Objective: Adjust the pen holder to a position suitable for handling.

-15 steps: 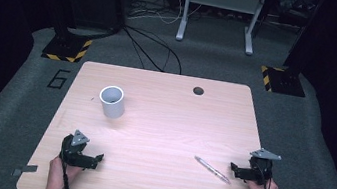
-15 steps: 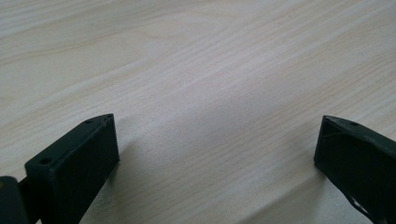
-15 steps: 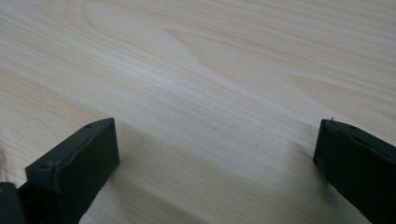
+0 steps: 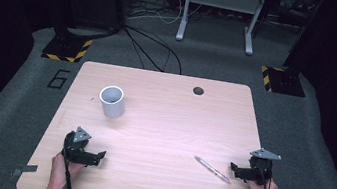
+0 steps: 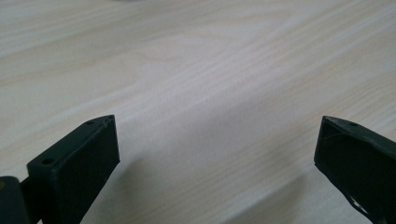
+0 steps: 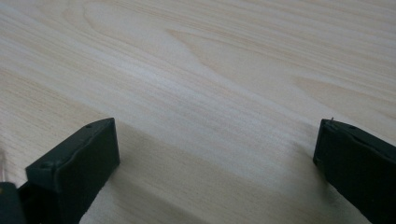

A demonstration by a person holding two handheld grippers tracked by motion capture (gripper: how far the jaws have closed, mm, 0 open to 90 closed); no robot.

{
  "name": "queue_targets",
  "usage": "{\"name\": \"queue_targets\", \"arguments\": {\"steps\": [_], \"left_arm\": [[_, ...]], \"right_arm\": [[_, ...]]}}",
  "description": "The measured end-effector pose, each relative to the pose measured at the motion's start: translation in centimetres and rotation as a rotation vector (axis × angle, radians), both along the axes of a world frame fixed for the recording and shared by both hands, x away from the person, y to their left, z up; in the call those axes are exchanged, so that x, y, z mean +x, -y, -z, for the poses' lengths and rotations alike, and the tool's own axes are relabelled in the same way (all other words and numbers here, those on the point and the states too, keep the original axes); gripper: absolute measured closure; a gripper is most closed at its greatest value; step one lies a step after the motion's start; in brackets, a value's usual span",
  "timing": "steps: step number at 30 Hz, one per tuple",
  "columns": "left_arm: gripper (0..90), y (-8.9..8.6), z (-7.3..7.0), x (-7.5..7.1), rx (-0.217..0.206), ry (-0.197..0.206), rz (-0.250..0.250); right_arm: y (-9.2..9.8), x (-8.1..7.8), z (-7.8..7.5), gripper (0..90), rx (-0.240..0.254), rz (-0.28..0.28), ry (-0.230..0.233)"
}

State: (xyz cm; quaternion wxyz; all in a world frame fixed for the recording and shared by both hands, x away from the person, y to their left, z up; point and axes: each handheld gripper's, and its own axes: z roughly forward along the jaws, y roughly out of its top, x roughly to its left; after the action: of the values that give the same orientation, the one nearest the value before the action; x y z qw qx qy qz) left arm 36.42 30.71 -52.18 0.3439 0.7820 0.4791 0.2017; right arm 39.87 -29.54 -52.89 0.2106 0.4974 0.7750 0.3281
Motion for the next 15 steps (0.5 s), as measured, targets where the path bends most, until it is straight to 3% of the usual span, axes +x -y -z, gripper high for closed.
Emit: {"name": "queue_targets", "arguments": {"steps": [4,9,15], "left_arm": [[0.2,-0.4,-1.1,0.8,-0.047,0.010,-0.013],[0.2,-0.7,-2.7,2.1,-0.067,0.017,-0.016],[0.2,-0.6,-4.3,4.0,-0.056,0.030,-0.023]], "right_arm": [[0.0,0.0,0.0,0.0,0.002,0.004,-0.001],[-0.1,0.0,0.0,0.0,-0.001,0.008,-0.006],[-0.1,0.0,0.0,0.0,0.004,0.006,0.000]]}}
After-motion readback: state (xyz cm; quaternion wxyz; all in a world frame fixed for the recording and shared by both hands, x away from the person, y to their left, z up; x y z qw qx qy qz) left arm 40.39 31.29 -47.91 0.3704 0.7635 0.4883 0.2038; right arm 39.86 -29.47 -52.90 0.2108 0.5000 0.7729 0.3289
